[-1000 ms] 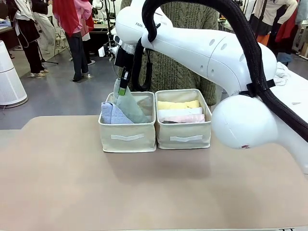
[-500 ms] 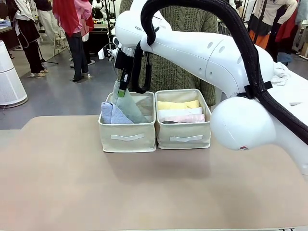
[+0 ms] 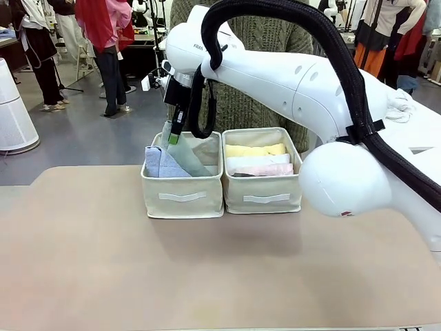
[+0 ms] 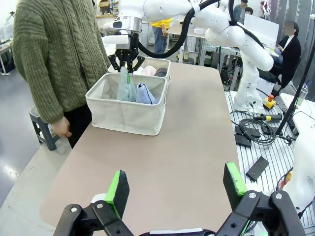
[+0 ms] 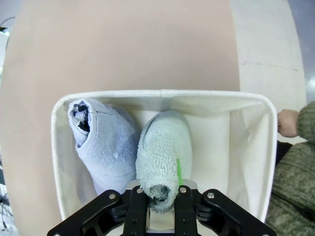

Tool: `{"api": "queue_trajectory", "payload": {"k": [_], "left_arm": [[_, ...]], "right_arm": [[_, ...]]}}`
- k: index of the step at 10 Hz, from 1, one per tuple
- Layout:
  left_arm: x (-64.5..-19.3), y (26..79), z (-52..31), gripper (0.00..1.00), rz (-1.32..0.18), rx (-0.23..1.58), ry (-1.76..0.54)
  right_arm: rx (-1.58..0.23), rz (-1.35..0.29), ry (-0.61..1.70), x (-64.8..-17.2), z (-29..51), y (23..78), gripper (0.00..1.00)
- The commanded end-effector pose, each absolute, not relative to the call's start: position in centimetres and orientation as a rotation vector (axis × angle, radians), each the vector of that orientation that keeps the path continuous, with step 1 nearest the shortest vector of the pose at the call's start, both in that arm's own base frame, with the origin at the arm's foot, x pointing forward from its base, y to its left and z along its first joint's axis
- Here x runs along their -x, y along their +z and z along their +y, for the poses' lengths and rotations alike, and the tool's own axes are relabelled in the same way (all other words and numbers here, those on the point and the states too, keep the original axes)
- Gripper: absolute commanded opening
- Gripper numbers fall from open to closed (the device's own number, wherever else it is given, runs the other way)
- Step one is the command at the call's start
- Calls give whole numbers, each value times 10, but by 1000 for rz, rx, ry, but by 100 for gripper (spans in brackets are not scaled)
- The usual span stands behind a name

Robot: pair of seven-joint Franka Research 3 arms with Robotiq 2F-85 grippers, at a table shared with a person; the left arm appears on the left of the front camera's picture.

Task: Sort the towels based on their folding style.
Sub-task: Pick up another triangle-folded towel from the table and place it in the left Fabric basket.

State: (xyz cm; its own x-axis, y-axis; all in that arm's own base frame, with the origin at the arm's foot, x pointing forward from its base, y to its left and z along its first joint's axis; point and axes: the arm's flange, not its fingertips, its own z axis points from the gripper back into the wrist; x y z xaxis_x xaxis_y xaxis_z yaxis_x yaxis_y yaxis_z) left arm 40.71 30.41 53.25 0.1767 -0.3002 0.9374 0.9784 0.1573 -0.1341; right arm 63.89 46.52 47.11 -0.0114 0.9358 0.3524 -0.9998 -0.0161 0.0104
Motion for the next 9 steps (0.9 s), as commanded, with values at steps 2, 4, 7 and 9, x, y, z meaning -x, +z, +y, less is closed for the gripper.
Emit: {"api": "queue_trajectory", "payload": {"k": [2,4,7,9], "left_arm": [[-406,534,304,100,-941,950,-1128],[-406,534,304,100,-941,950,-1128],[-406,534,304,100,-941,950,-1128],[-406,534,304,100,-941,950,-1128]], "right_arm": [[-347,-277,1572,-667,479,472,18],[-361,-266,1564,-667,478,466,18],[-360,-274,1576,-666,478,467,37],[-356,-273,1578,-666,479,467,57]]}}
